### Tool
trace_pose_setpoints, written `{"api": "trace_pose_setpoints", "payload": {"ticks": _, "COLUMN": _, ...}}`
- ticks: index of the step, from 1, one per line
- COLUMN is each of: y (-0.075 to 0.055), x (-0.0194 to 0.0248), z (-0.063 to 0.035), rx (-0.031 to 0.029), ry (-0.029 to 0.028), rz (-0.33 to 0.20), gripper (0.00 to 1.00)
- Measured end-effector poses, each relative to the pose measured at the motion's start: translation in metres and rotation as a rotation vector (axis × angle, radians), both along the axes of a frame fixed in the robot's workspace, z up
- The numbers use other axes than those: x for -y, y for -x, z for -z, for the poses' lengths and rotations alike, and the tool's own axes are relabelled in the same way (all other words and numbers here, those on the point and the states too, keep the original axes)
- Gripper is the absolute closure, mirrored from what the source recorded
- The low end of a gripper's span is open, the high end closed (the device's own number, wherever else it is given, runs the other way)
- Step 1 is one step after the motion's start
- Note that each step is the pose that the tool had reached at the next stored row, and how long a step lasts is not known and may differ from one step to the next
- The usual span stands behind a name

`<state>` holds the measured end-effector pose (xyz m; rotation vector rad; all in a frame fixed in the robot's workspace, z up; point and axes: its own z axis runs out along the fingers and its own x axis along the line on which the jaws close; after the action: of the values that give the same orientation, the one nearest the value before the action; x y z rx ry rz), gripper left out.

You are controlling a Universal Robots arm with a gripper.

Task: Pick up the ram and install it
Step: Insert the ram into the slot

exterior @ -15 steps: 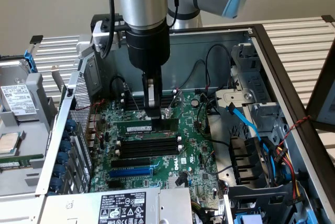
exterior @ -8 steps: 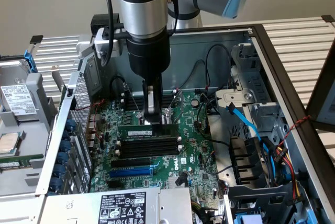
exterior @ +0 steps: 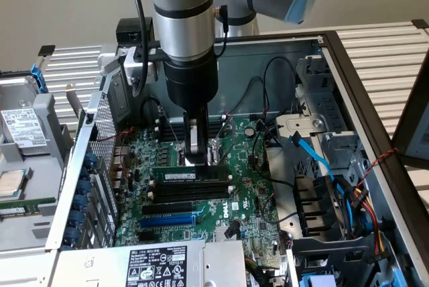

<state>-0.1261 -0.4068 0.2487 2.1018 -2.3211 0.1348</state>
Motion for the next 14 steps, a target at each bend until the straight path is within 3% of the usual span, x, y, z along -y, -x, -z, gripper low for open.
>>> {"api": "trace_pose_setpoints", "payload": {"ticks": 7, "y": 0.0, "x": -0.0001, "z": 0.0123, "rx": 0.0, "ry": -0.0001, "rz": -0.005, "gripper": 0.87}}
{"api": "trace_pose_setpoints", "payload": {"ticks": 14, "y": 0.001, "x": -0.0005, "z": 0.0127, "rx": 0.0, "ry": -0.0002, "rz": -0.006, "gripper": 0.87}}
